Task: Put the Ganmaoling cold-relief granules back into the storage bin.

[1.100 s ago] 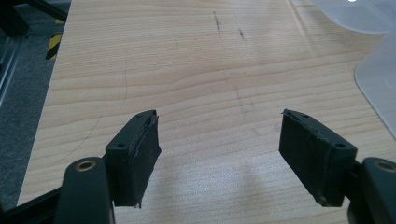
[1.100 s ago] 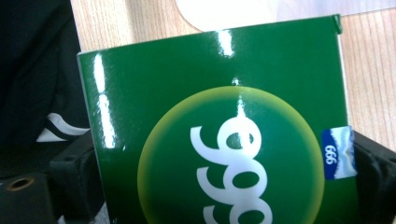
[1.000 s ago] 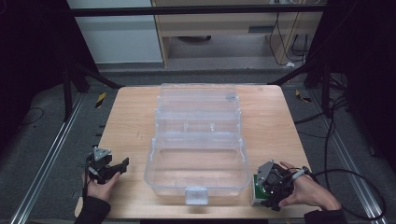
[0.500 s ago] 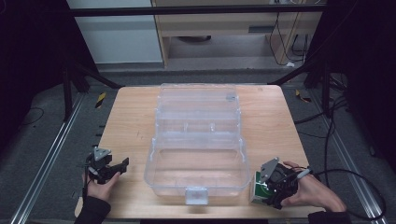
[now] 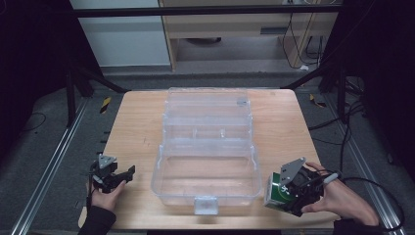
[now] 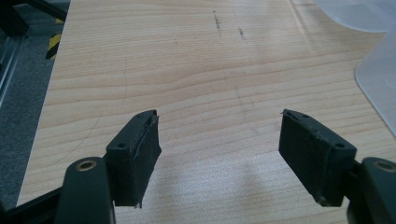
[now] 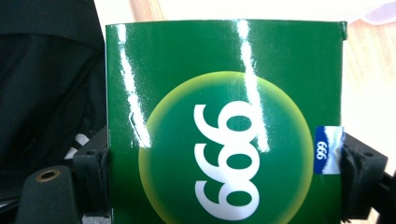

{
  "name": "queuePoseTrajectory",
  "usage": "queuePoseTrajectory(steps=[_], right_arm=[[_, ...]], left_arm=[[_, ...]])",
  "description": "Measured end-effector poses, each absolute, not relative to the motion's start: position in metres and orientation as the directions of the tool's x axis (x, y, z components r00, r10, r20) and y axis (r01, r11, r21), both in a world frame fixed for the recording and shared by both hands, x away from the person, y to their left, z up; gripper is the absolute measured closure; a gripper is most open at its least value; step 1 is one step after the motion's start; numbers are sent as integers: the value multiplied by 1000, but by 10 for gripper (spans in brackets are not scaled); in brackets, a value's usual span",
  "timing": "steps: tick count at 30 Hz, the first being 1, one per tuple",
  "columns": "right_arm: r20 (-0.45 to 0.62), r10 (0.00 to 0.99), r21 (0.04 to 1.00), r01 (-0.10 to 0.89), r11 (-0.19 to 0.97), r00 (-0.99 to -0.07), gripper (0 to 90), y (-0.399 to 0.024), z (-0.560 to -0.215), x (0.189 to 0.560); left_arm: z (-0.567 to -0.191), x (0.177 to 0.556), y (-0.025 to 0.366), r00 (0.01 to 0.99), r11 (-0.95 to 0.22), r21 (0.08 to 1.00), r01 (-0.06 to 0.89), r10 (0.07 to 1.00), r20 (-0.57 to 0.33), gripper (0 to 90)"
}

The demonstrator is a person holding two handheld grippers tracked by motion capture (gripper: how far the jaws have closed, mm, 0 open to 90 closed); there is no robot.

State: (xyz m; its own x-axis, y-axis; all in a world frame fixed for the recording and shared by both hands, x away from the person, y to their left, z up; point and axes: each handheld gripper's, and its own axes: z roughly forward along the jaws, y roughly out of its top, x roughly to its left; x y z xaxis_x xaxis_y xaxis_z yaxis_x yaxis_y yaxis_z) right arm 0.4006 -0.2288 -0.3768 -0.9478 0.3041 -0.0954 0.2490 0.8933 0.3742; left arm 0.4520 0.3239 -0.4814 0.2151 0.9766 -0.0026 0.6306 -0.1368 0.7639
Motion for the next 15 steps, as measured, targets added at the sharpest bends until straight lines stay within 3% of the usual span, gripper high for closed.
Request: queuePoseTrajectory(steps=[15], right_arm=[[-150,291,402,211,891,-945,161,-214,-326,403]], left_arm=[[-482,452,324,215,-137,762,633,977,-4,284]])
